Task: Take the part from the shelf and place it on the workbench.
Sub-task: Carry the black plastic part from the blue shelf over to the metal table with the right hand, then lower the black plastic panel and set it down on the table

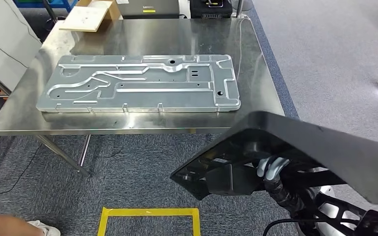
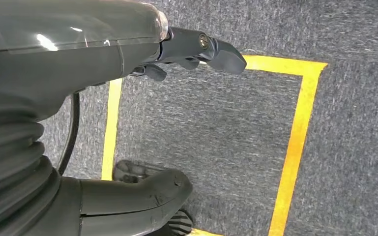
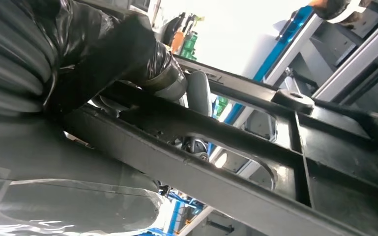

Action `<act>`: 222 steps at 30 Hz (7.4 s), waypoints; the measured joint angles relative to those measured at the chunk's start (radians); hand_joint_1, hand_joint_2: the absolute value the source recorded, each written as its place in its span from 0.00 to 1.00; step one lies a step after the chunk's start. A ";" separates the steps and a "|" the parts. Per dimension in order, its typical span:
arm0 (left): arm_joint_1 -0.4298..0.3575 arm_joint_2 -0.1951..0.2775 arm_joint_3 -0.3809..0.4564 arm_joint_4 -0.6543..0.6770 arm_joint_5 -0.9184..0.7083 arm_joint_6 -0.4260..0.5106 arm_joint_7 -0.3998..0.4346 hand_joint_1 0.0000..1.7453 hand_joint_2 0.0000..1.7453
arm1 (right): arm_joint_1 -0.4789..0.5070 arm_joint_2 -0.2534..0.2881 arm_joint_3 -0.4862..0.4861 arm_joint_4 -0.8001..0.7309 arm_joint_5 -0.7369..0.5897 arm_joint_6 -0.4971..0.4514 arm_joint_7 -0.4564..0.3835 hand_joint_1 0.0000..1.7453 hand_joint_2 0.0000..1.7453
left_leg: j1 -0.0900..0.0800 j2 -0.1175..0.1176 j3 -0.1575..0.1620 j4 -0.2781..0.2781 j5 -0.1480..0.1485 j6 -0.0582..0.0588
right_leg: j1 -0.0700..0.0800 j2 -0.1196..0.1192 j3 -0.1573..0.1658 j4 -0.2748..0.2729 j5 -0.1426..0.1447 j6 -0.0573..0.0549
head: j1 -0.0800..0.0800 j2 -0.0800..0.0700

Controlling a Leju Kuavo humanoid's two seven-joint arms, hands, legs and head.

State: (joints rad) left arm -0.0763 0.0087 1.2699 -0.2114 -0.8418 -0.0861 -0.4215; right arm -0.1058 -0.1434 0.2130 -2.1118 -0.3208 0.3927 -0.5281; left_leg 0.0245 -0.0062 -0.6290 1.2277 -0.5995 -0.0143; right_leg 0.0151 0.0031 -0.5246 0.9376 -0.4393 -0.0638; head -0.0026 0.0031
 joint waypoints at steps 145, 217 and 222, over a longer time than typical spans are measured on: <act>-0.004 0.004 0.001 0.001 -0.036 -0.045 -0.030 0.00 1.00 | -0.245 -0.150 -0.186 0.280 0.464 -0.375 0.189 1.00 1.00 | 0.002 -0.004 0.087 -0.273 0.162 0.008 | -0.011 -0.001 -0.026 0.023 0.002 0.042 | 0.002 0.000; -0.078 -0.025 -0.155 0.003 -0.124 -0.081 -0.043 0.00 1.00 | -1.028 0.301 0.552 1.797 1.571 -0.591 0.554 0.00 0.00 | -0.004 0.001 0.013 -0.157 0.151 -0.026 | 0.013 -0.003 -0.056 0.022 0.036 -0.002 | 0.001 0.000; -0.076 -0.027 -0.164 0.004 -0.124 -0.080 -0.037 0.00 0.00 | -1.013 0.298 0.509 1.805 1.529 -0.596 0.562 0.00 0.00 | 0.000 -0.002 0.054 -0.248 0.174 0.002 | 0.018 0.002 -0.072 0.047 0.024 0.011 | 0.001 0.000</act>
State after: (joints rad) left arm -0.1525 -0.0184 1.1058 -0.2079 -0.9656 -0.1660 -0.4589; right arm -1.1191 0.1545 0.7217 -0.3073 1.2086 -0.2028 0.0339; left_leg 0.0243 -0.0078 -0.5750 0.9799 -0.4257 -0.0122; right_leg 0.0329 0.0055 -0.5966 0.9841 -0.4152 -0.0525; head -0.0015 0.0031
